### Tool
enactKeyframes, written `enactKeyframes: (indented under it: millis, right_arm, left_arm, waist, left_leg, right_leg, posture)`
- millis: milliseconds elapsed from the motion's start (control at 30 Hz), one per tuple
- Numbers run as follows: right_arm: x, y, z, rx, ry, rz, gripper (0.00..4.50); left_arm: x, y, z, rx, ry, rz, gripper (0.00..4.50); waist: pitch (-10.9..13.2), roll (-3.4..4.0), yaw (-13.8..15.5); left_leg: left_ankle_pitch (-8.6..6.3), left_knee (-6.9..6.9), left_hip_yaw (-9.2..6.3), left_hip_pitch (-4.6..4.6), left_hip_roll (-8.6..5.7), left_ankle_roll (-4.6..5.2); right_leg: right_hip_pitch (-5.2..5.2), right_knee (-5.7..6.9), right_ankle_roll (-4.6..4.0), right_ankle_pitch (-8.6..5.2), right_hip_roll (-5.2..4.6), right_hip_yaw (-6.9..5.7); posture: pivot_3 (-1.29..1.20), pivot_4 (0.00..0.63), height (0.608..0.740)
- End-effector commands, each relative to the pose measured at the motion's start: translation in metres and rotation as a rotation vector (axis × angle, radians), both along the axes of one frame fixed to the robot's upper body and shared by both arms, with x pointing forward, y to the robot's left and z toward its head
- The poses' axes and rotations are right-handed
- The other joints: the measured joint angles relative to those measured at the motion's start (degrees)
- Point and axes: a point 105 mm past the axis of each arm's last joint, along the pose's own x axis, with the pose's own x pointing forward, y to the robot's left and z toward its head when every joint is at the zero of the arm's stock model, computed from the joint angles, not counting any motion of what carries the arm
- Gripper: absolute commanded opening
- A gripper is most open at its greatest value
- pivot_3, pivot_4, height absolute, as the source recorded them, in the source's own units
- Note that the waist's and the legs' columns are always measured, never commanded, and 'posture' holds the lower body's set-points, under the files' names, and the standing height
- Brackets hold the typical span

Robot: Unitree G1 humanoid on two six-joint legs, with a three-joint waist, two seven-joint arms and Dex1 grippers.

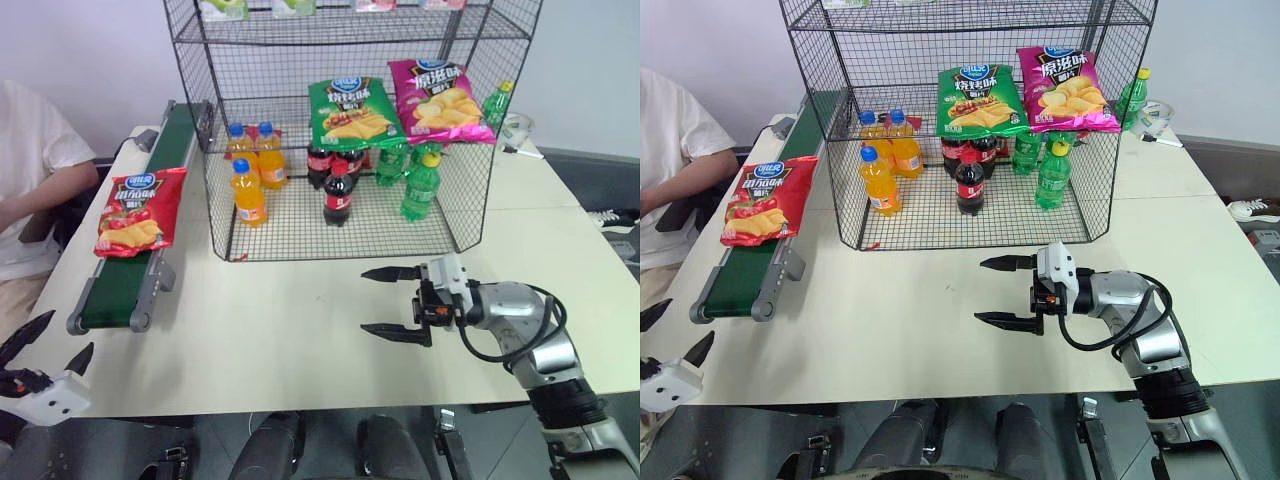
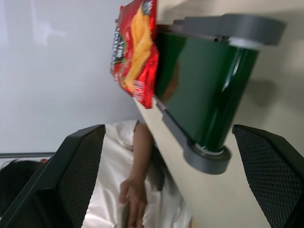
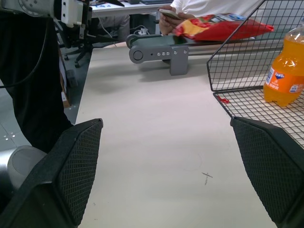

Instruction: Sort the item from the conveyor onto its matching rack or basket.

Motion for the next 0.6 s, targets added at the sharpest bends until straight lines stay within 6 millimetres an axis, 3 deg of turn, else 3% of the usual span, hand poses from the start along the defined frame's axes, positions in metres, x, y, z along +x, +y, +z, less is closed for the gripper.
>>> enactKeyframes:
  millis: [33, 600]
  right_arm:
    - [0.000, -0.002, 0.010, 0.012, -0.059, -0.011, 4.50]
    - [0.008, -0.010, 0.013, -0.001, -0.095, -0.052, 4.50]
  left_arm:
    - [0.001, 0.002, 0.001, 0.021, -0.010, 0.004, 4.48]
    - [0.014, -0.006, -0.004, 0.000, -0.023, -0.017, 4.48]
  waist:
    - [0.00, 0.00, 0.03]
    - [-0.01, -0.01, 0.04]
  left_leg:
    - [0.00, 0.00, 0.00, 0.00, 0.00, 0.00]
    - [0.00, 0.02, 0.00, 0.01, -0.01, 0.00]
  right_leg:
    - [0.00, 0.00, 0.00, 0.00, 0.00, 0.00]
    - [0.02, 0.01, 0.01, 0.01, 0.00, -0.01]
  posture:
    - [0.00, 0.150, 0.740]
    - [0.00, 0.150, 0.740]
